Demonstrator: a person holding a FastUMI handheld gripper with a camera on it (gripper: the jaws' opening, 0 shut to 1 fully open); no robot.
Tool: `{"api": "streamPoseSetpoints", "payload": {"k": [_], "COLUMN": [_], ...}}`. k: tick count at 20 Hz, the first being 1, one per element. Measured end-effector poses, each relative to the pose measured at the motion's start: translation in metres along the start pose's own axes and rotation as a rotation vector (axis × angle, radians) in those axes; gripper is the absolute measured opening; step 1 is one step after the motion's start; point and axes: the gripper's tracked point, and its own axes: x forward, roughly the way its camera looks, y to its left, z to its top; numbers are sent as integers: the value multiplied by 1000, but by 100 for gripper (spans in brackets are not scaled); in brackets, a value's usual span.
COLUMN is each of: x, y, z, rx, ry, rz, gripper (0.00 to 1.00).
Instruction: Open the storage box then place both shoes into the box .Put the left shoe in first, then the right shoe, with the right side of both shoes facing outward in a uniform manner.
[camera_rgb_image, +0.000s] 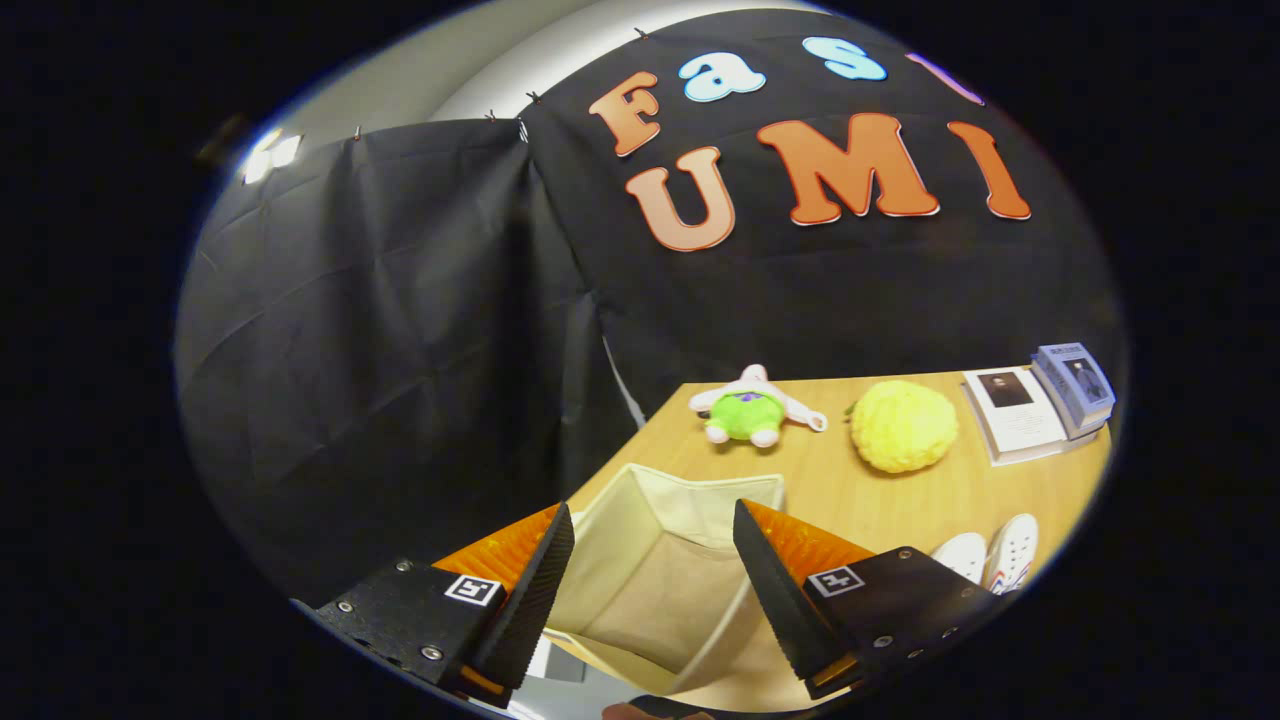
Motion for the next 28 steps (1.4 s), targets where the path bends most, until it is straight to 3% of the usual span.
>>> {"api": "streamPoseSetpoints", "payload": {"k": [7, 13, 16, 24, 28], "x": [-27, -46, -53, -43, -31], "y": [-128, -207, -230, -269, -266], "z": [-65, -115, -133, -188, -199], "rx": [2, -4, -9, 2, 71], "ry": [168, 302, 350, 479, 501], "rz": [-228, -333, -369, -424, -387], "gripper": [95, 90, 86, 64, 55]}}
